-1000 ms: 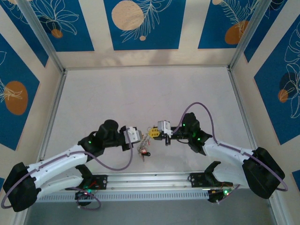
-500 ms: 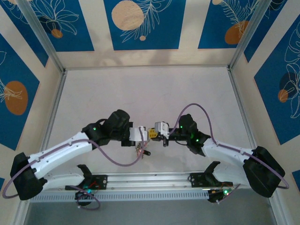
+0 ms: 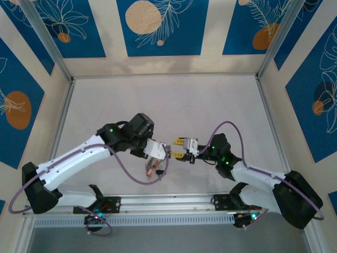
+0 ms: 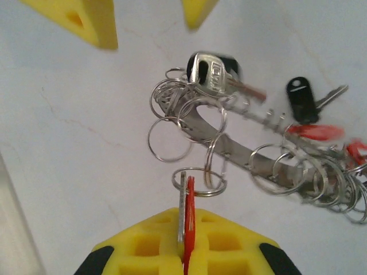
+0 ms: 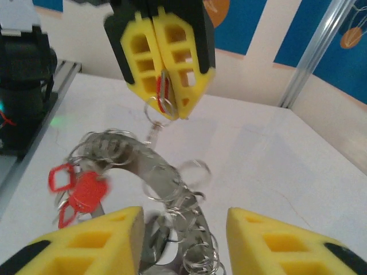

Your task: Put the keys on the keyring

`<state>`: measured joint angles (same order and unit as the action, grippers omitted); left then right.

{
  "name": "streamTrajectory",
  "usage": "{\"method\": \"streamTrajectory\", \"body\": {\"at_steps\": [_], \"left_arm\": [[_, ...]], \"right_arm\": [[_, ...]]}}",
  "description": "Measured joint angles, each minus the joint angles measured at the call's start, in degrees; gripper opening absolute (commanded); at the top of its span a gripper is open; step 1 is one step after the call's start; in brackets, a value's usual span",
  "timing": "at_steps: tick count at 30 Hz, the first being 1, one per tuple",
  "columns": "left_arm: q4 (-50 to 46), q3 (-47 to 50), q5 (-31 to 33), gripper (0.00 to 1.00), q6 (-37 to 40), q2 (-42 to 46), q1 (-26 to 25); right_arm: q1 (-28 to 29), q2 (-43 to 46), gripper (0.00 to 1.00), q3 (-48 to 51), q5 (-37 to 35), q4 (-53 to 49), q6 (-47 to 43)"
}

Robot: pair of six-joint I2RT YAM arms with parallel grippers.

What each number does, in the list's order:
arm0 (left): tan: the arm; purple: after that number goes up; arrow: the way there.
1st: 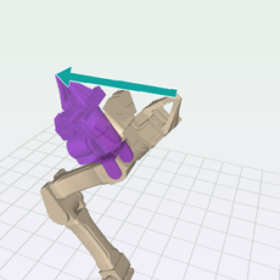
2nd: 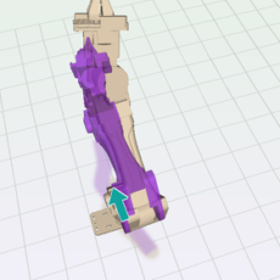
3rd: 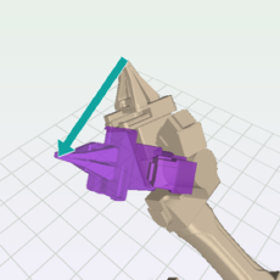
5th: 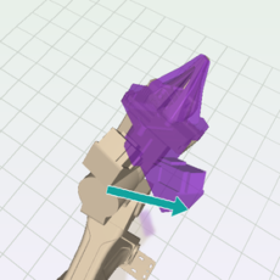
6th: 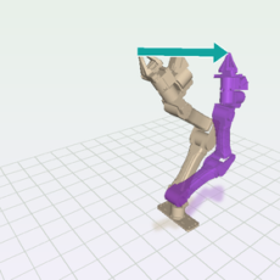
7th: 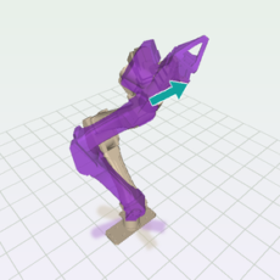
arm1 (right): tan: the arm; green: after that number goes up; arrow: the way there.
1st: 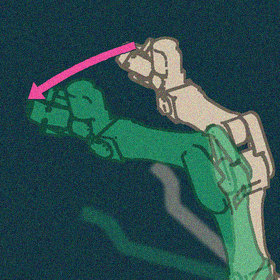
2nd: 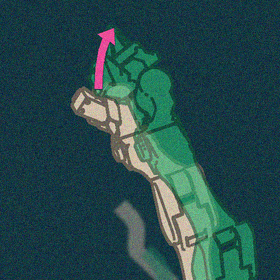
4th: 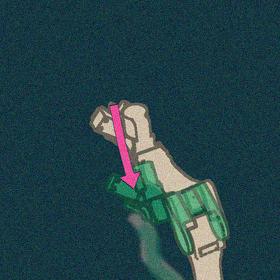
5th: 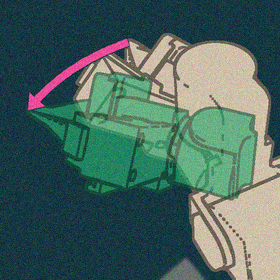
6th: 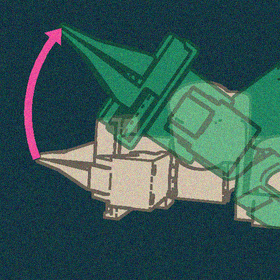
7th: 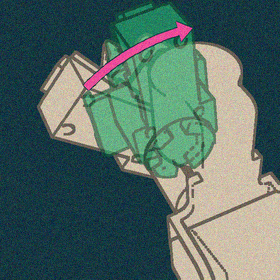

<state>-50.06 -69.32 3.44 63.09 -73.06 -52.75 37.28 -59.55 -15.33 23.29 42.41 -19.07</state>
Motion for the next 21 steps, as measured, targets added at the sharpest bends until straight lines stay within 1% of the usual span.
{"method": "streamTrajectory", "body": {"at_steps": [1,2,7,10,11,12,16,21], "left_arm": [[-0.6,-1.0,1.4,0.00,1.3,-0.8,-0.3],[-1.4,-2.0,3.0,0.00,2.7,-1.6,-0.7],[-3.8,-6.6,12.2,0.00,9.1,-5.3,-3.0],[-4.7,-10.3,16.9,0.00,11.8,-8.0,-3.7],[-4.7,-11.2,18.1,0.00,12.7,-8.7,-3.8],[-4.6,-11.7,19.2,0.00,13.6,-9.1,-3.9],[-4.0,-12.8,22.7,0.00,16.9,-10.4,-4.8],[-4.0,-16.0,25.3,0.00,18.1,-13.4,-5.3]], "right_arm": [[-0.6,1.2,0.53,0.3,-0.2,-0.1,0.0],[-1.2,2.3,0.58,0.4,-0.6,-0.3,0.3],[-4.4,7.1,0.72,2.1,-3.9,-0.7,2.0],[-5.8,8.8,0.78,3.7,-5.5,-0.9,3.2],[-6.0,9.4,0.97,4.0,-6.0,-1.1,3.5],[-6.2,9.9,0.99,4.3,-6.4,-1.1,3.7],[-6.6,10.8,0.99,5.2,-8.0,-0.7,4.5],[-6.9,11.9,0.99,5.7,-8.9,-0.6,5.2]]}}
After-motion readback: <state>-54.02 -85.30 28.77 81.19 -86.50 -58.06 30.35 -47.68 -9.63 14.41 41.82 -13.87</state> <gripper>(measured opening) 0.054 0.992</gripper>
